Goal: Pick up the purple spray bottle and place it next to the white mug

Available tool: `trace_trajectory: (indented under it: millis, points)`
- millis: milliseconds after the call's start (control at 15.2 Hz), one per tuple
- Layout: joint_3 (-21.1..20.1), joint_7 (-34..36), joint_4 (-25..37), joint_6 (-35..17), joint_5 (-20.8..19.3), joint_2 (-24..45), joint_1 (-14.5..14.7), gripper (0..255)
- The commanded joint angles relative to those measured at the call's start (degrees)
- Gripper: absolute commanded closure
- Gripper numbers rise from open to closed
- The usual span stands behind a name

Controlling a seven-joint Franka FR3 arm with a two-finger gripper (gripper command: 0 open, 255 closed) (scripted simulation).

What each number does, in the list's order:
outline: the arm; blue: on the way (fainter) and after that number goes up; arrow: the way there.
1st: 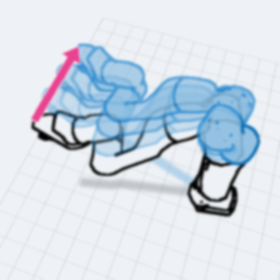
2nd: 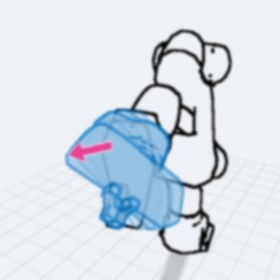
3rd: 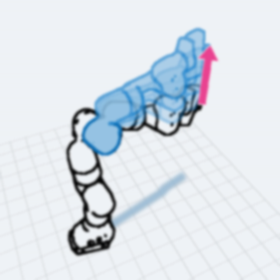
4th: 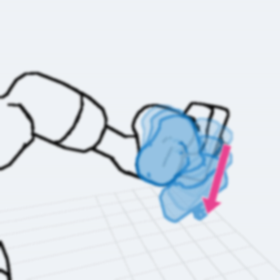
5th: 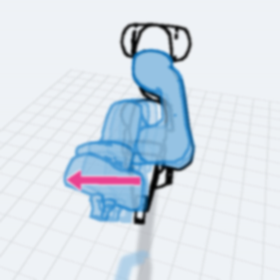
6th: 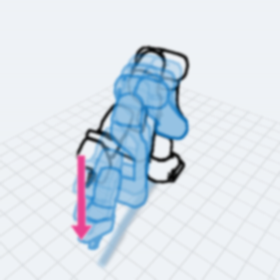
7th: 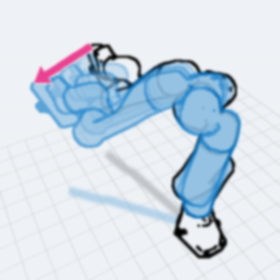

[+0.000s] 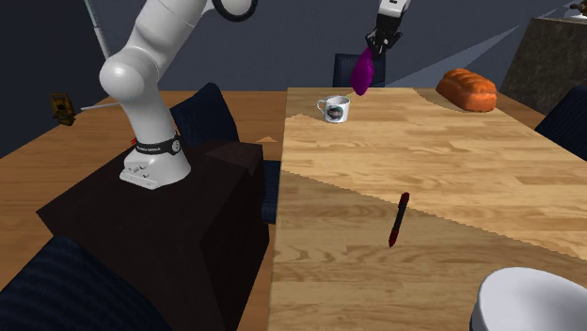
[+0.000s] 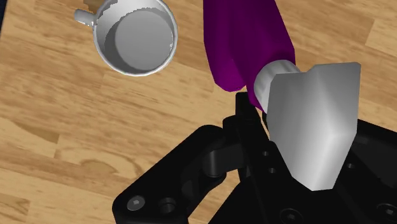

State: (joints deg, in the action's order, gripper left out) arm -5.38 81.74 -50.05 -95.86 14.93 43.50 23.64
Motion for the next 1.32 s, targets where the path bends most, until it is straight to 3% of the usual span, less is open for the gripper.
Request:
trace_trajectory:
  millis: [0,528,1254]
  points:
    - [-0.1,1.7,5.9,1.6,-0.5,4.0,1.3,255]
    - [0.0,-0.4,-4.0,-5.9,0.0,1.8,1.1,255]
    - [0.0,-2.6,-11.6,-13.6,0.6,2.2,1.1,255]
